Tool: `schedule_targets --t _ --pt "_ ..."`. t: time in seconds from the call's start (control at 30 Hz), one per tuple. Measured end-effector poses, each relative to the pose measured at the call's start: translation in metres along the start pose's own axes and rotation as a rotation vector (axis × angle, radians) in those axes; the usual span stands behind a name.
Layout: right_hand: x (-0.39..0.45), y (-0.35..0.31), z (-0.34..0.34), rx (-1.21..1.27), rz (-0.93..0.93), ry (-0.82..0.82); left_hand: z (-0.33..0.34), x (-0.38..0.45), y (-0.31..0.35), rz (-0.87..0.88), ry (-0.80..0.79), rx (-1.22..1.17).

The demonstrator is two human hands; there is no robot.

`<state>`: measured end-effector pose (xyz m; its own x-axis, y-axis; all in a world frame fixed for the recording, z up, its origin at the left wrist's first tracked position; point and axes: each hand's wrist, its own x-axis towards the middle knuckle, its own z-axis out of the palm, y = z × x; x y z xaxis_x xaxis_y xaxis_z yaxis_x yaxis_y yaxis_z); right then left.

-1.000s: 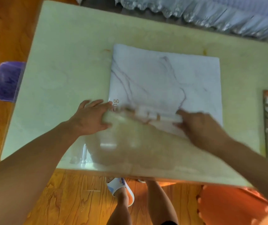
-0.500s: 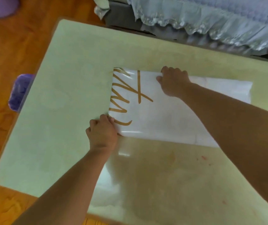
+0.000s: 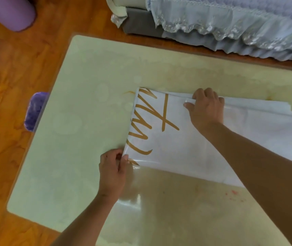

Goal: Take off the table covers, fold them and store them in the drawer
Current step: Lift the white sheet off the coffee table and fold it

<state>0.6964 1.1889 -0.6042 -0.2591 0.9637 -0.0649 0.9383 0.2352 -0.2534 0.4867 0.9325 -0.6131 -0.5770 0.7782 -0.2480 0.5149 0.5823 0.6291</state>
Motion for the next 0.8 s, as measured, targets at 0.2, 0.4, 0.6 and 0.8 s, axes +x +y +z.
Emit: schedule_targets --t 0.2,0.4,0.6,0.8 --pt "0.014 -0.01 0.017 0.046 -0.03 0.103 0.006 0.0 0.004 -0.028 -0.017 -0.063" --pt "0.011 -0.013 0.03 0.089 0.065 0.153 -0.01 0.04 0.048 0.146 -0.056 0.015" --pt "0.017 -0.009 0.021 0.127 0.097 0.075 0.018 0.153 0.114 0.168 -0.127 -0.036" --pt "0.036 -0.005 0.011 0.227 0.139 -0.053 0.036 0.178 0.103 0.367 0.008 0.125"
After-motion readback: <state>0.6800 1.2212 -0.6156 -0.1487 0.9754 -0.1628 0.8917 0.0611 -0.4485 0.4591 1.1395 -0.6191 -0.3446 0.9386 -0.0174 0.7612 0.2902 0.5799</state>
